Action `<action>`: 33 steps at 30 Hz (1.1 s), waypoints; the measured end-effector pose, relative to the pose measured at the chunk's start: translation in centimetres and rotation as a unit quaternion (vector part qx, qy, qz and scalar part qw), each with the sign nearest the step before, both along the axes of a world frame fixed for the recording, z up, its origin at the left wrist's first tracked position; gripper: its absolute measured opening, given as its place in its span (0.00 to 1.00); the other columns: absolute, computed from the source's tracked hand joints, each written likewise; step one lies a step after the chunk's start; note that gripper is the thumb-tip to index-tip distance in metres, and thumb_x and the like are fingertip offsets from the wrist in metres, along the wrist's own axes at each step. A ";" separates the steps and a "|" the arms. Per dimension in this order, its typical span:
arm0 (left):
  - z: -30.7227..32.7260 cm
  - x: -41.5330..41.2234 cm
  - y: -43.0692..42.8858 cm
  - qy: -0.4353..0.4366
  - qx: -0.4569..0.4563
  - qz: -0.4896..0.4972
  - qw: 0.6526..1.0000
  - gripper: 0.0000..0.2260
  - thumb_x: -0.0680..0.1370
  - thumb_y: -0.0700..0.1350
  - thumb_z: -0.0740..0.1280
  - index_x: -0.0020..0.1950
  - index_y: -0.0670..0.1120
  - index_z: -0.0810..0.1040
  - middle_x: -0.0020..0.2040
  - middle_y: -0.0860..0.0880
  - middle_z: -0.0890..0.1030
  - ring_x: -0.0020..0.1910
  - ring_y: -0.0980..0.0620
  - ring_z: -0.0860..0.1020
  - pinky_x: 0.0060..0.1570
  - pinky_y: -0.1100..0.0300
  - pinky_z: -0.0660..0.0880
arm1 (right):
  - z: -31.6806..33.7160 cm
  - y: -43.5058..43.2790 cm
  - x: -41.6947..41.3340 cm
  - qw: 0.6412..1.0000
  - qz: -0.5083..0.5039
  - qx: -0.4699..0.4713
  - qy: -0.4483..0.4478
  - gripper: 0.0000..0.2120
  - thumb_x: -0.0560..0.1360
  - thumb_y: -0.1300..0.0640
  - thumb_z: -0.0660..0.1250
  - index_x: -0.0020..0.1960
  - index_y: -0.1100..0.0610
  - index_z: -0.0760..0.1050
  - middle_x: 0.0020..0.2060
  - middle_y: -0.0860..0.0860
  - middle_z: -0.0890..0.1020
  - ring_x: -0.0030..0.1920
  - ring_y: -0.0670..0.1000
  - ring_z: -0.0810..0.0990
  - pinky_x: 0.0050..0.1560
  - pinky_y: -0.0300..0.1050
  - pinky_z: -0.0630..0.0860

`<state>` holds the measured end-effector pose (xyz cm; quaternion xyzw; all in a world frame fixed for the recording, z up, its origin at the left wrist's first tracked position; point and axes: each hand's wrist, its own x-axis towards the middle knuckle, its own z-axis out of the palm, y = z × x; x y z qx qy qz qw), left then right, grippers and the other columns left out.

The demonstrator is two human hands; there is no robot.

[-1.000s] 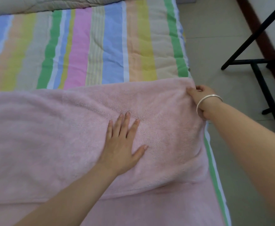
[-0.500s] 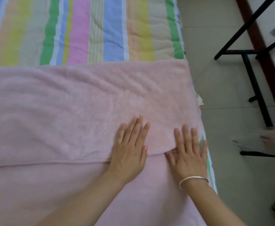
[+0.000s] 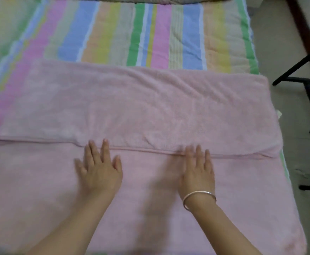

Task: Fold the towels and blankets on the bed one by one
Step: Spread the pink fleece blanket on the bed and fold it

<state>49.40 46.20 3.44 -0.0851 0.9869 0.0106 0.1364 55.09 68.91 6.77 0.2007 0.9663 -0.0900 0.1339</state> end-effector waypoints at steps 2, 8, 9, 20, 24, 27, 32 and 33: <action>-0.3 0.9 -3.5 0.000 0.018 -0.001 1.000 0.29 0.81 0.59 0.47 0.80 0.51 0.48 0.80 0.45 0.46 0.79 0.46 0.44 0.75 0.41 0.47 | -0.2 -6.8 1.1 0.995 0.083 -0.030 0.053 0.40 0.60 0.58 0.66 0.73 0.56 0.67 0.73 0.60 0.66 0.72 0.65 0.65 0.65 0.60 0.71; 0.8 7.6 -17.4 0.048 0.116 -0.062 0.990 0.26 0.76 0.52 0.53 0.71 0.45 0.73 0.75 0.42 0.66 0.73 0.44 0.66 0.70 0.49 0.60 | -1.4 -23.2 6.8 0.971 0.218 -0.093 0.024 0.39 0.57 0.42 0.73 0.67 0.52 0.74 0.69 0.57 0.72 0.69 0.62 0.70 0.62 0.64 0.70; 1.0 8.7 -19.9 0.065 0.122 -0.065 0.988 0.24 0.75 0.50 0.53 0.69 0.46 0.74 0.74 0.43 0.68 0.72 0.45 0.66 0.70 0.50 0.60 | -1.5 -25.4 7.9 0.968 0.233 -0.091 0.025 0.39 0.57 0.40 0.74 0.67 0.52 0.74 0.69 0.57 0.72 0.70 0.61 0.67 0.64 0.66 0.64; 0.9 9.4 -30.1 0.139 0.136 0.206 0.959 0.31 0.72 0.41 0.72 0.72 0.38 0.65 0.66 0.36 0.72 0.66 0.37 0.68 0.63 0.43 0.66 | -3.6 -33.7 8.2 0.958 0.256 -0.052 0.115 0.32 0.58 0.53 0.80 0.61 0.54 0.77 0.67 0.58 0.74 0.68 0.63 0.66 0.68 0.62 0.59; 1.8 9.0 -32.7 0.072 0.166 0.278 0.943 0.25 0.71 0.50 0.74 0.64 0.42 0.72 0.58 0.40 0.79 0.58 0.37 0.76 0.54 0.46 0.73 | -3.7 -33.6 7.7 0.951 0.298 -0.023 0.078 0.36 0.54 0.56 0.80 0.62 0.57 0.78 0.65 0.58 0.75 0.66 0.63 0.72 0.63 0.63 0.71; 3.2 8.8 -32.6 0.061 0.231 0.247 0.939 0.12 0.72 0.52 0.72 0.46 0.44 0.78 0.42 0.43 0.82 0.45 0.39 0.80 0.43 0.50 0.74 | -3.9 -33.0 7.6 0.946 0.319 -0.002 0.059 0.36 0.55 0.57 0.79 0.63 0.57 0.77 0.64 0.57 0.77 0.65 0.62 0.74 0.61 0.63 0.74; 7.0 5.4 -30.1 0.051 0.447 0.337 0.827 0.11 0.70 0.52 0.66 0.44 0.45 0.78 0.37 0.46 0.80 0.33 0.45 0.77 0.35 0.53 0.77 | -2.9 -31.0 6.0 0.949 0.247 -0.091 0.172 0.23 0.64 0.61 0.53 0.55 0.54 0.76 0.49 0.52 0.83 0.48 0.57 0.83 0.42 0.48 0.81; 7.6 4.0 -29.5 0.053 0.493 0.362 0.789 0.06 0.74 0.48 0.67 0.45 0.46 0.78 0.38 0.47 0.79 0.32 0.48 0.76 0.30 0.57 0.77 | -2.3 -30.4 5.4 0.953 0.222 -0.094 0.185 0.20 0.65 0.60 0.53 0.52 0.54 0.75 0.43 0.51 0.82 0.42 0.56 0.82 0.36 0.46 0.78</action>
